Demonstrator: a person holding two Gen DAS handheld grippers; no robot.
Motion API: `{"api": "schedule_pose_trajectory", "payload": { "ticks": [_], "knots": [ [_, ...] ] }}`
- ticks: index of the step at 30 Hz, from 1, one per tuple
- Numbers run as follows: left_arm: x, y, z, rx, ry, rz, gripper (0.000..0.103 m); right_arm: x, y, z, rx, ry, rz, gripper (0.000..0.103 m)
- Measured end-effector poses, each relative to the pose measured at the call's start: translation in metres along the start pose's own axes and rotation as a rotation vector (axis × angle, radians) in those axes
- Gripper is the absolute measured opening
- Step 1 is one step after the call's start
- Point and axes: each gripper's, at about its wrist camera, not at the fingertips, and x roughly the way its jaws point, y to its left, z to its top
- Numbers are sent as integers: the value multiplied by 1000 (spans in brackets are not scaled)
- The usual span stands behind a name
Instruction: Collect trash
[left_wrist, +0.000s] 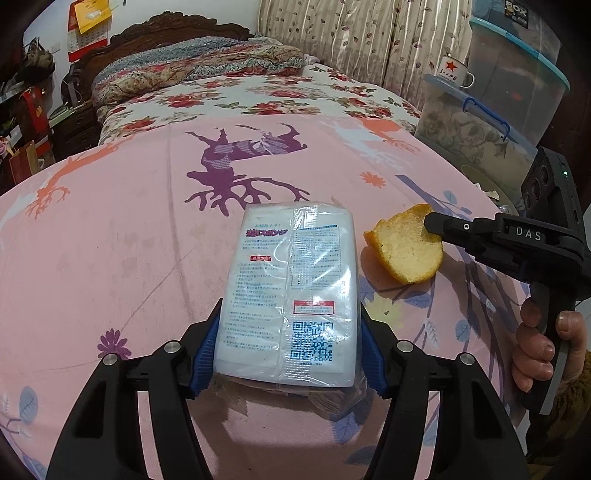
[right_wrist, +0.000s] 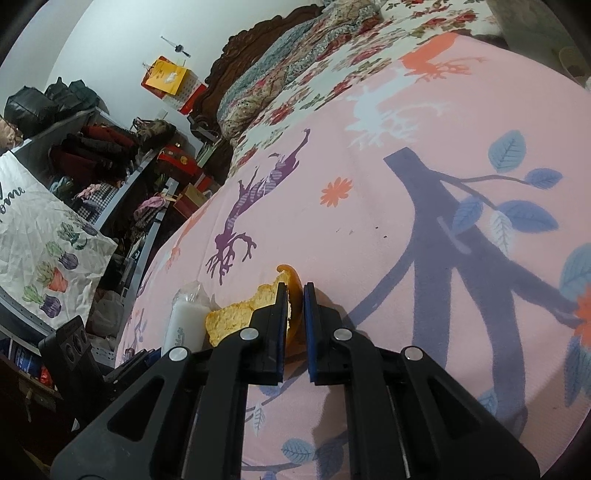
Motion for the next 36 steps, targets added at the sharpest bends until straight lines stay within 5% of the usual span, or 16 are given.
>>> {"api": "schedule_pose_trajectory", "payload": {
  "ticks": [19, 26, 36],
  "knots": [
    [2, 1, 0, -1, 0, 9, 60, 0, -2, 1, 3, -7, 0, 11],
    [-1, 5, 7, -42, 10, -56, 58, -12, -11, 9, 26, -41, -7, 11],
    [22, -105, 87, 134, 15, -177, 59, -111, -86, 54, 103, -244, -96, 11]
  ]
}}
